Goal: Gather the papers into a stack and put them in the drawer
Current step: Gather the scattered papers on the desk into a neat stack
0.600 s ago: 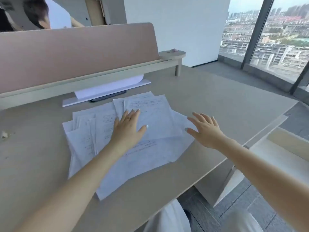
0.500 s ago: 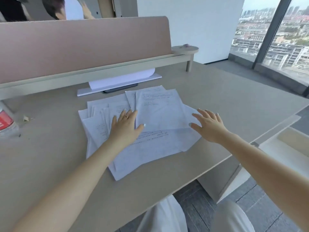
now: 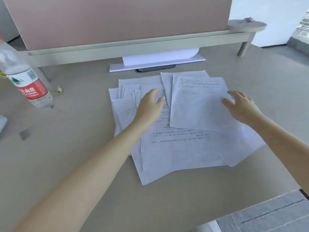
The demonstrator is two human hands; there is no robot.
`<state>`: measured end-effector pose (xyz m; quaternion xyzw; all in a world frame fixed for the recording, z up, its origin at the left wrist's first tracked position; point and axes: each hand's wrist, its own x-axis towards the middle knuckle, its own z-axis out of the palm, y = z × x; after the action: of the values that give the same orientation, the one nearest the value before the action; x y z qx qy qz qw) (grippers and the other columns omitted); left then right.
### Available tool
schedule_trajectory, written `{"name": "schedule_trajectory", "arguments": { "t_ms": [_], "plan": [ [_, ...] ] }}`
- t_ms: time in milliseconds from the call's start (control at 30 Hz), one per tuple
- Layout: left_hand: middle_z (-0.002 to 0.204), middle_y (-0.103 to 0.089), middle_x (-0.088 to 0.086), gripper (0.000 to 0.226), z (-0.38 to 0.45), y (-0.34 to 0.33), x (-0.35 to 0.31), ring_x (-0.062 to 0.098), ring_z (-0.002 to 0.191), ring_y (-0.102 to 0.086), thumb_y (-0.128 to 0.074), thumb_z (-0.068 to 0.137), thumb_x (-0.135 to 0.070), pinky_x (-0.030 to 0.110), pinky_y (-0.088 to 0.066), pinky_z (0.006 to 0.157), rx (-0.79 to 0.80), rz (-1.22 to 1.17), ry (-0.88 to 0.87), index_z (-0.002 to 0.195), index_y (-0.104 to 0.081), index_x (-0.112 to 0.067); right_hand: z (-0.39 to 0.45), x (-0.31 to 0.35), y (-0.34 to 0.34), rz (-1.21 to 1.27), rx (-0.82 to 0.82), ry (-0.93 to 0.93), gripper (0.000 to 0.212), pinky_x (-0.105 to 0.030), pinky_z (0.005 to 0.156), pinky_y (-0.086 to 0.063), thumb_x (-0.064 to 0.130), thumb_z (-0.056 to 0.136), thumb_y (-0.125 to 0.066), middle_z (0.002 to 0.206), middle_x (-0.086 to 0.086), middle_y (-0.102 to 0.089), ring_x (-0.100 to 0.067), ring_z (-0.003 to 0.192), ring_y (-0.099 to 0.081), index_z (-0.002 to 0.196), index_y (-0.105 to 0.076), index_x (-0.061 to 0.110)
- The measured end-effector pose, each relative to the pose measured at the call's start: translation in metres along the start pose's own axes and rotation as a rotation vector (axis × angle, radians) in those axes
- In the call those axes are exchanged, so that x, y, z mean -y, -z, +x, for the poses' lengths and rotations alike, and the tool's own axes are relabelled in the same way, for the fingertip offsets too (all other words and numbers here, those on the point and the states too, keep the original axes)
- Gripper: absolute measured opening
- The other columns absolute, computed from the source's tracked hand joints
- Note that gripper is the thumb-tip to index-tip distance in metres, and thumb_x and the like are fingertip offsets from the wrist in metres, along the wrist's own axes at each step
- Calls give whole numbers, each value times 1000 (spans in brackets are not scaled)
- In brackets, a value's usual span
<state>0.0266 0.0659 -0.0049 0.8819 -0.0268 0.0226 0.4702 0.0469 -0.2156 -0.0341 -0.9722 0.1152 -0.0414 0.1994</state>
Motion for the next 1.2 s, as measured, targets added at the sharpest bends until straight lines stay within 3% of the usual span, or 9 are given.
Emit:
{"name": "schedule_trajectory", "arguments": {
  "t_ms": [100,300,433,567,667,767,833,1000,1200],
  "plan": [
    [91,-49,-7,37,47,-20,-19,4,71,-46,-40,92,-18,21,-37,61,60,-261,211,128,-40,-23,12,0,-12,-8,74,-25,57,-46,114,-20,45,91,-42,155,-5,-28,-35,137,-31,143,-31,23],
    [81,-52,4,46,91,-45,-20,20,67,-55,-48,82,-9,30,-50,63,52,-677,473,127,-42,-2,12,6,-15,-46,120,26,56,-44,116,-9,44,93,-40,159,3,-18,-30,142,-24,144,-27,27],
    [93,-51,4,27,82,-49,-28,21,80,-51,-46,85,-12,28,-40,60,87,-313,289,110,-35,-13,-6,11,-16,-96,128,77,55,-38,115,-8,45,94,-37,159,3,-16,-25,144,-18,144,-27,25],
    [111,-60,2,39,63,-36,-29,25,91,-56,-33,86,-8,37,-46,79,1,-95,3,123,-41,-17,-18,17,-10,-17,158,84,56,-42,116,-10,44,93,-39,159,5,-13,-24,143,-24,145,-25,27],
    [109,-61,-4,44,45,-8,-8,24,86,-60,-30,87,-9,35,-47,68,-83,-39,-73,127,-41,-23,-30,26,-11,0,188,146,56,-43,117,-14,45,94,-38,159,6,-11,-21,142,-27,145,-23,28],
    [99,-63,6,32,23,11,20,27,77,-57,-30,85,-10,33,-42,62,-84,74,-32,111,-47,-19,-40,38,-22,-29,213,193,55,-43,118,-8,44,94,-36,159,7,-10,-18,143,-25,145,-23,30],
    [105,-58,14,24,15,18,36,33,91,-54,-34,86,-12,39,-44,71,-100,276,13,106,-46,-10,-45,48,-28,-36,203,207,54,-43,117,-6,44,94,-36,160,8,-8,-17,143,-24,145,-24,30],
    [143,-41,16,46,-2,43,80,33,131,-35,-36,92,-21,44,-34,102,-250,492,63,136,-32,-7,-54,62,-29,33,185,193,60,-39,117,-7,37,91,-46,160,7,0,-17,143,-25,146,-23,28],
    [145,-41,12,56,-11,50,86,31,134,-32,-33,94,-36,41,-24,109,-250,253,159,145,-22,-15,-54,85,-32,81,220,217,64,-38,109,-29,36,87,-54,159,10,-3,-22,138,-33,144,-24,32]
  ]
}}
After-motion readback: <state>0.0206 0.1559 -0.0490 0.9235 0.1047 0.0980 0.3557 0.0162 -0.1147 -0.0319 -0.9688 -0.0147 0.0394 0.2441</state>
